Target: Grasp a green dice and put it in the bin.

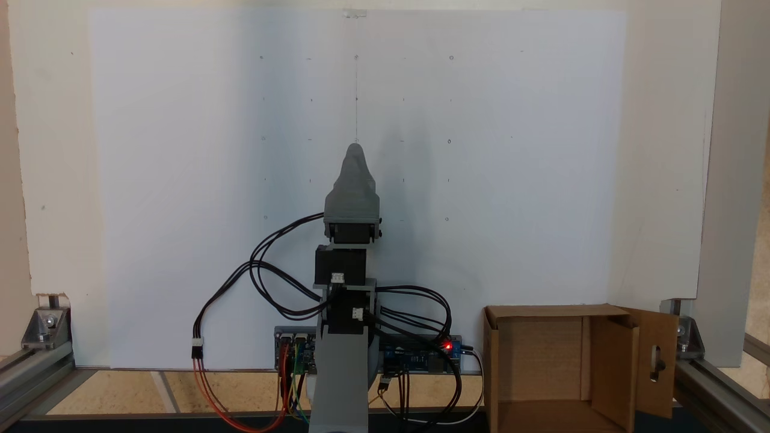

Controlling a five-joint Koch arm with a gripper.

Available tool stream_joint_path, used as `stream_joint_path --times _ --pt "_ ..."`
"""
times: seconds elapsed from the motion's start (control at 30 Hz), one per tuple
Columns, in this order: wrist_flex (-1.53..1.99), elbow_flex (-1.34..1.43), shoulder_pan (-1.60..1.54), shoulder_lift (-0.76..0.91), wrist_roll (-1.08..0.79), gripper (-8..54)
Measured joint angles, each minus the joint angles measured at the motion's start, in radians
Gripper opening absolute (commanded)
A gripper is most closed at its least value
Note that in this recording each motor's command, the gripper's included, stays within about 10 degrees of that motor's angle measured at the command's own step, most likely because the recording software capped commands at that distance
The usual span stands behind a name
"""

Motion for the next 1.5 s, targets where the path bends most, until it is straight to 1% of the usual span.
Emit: stream_joint_path --times 0.4,0.63,0.83,1.07,1.5 --pt "0.000 -0.009 0.005 0.000 0.000 42.4" --pt "0.146 -0.058 0.014 0.000 0.000 42.4" --pt "0.146 -0.064 0.018 0.000 0.000 42.5" --pt "-0.072 -0.021 0.028 0.000 0.000 41.4" --pt "-0.084 -0.026 0.032 0.000 0.000 41.4"
